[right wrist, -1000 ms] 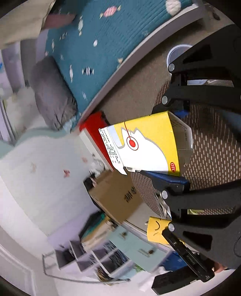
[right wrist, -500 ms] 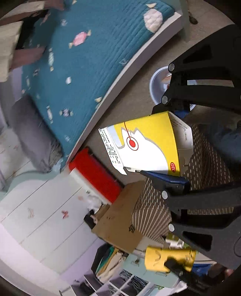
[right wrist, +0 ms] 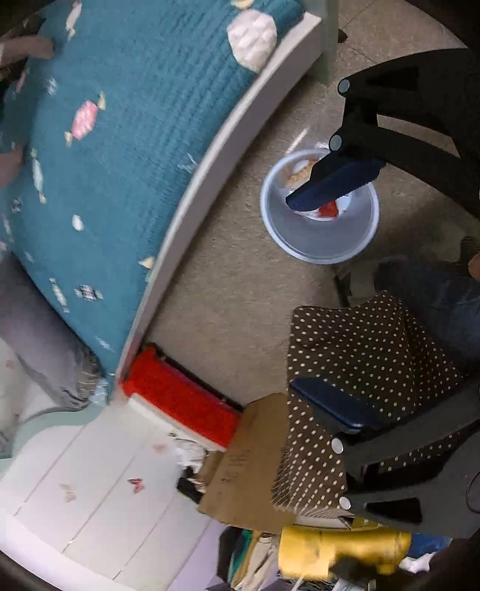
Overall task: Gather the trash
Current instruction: 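Carry the box and yellow bag to the blue bin and release them, then move both open tools back over the polka-dot table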
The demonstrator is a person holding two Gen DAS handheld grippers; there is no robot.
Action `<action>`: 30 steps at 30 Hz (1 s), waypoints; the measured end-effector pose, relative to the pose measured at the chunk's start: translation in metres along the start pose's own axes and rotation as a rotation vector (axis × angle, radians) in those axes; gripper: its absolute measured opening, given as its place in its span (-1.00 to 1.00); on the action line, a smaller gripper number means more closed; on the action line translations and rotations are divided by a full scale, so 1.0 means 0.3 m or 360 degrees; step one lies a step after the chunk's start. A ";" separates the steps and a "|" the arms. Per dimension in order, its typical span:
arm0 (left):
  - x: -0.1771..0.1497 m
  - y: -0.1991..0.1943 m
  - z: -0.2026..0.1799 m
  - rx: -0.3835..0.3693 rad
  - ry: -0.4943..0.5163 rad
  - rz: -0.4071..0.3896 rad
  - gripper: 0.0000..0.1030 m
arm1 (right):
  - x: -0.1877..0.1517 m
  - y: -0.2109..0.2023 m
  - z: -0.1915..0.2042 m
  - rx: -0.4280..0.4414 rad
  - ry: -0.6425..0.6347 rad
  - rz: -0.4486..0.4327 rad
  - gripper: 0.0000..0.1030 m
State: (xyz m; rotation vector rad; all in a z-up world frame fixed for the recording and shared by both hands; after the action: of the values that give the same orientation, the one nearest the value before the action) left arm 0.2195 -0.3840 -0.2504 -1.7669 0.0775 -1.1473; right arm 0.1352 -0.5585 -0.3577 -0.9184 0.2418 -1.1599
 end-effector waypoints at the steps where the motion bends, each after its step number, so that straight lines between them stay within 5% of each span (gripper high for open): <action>1: -0.003 0.026 -0.014 -0.0011 0.0003 0.0018 -0.25 | 0.011 -0.037 -0.003 0.0009 0.0008 -0.0042 0.84; 9: -0.006 0.221 -0.097 -0.0141 0.0048 0.0193 0.00 | 0.105 -0.275 0.019 0.0143 0.0073 -0.0314 0.88; 11: -0.011 0.252 -0.100 -0.0115 0.0073 0.0236 0.69 | 0.119 -0.310 0.036 0.0146 0.0051 -0.0353 0.88; 30: 0.045 -0.087 -0.028 0.0129 0.0129 -0.0071 0.76 | 0.026 -0.413 0.193 0.0051 -0.0179 -0.0441 0.88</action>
State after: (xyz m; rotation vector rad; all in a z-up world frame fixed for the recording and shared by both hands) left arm 0.2097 -0.3834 -0.2214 -1.6586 0.0396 -1.2374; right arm 0.0889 -0.5484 -0.2290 -1.0070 0.0040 -1.3570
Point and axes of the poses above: each gripper's, at about its wrist camera, not at the fingertips, and y roughly the way its jaws point, z to its left, x to its top, the point moved 6 cm from there along y, roughly the way its jaws point, and after that the axes turned 11 degrees about y, right-handed, at the moved point
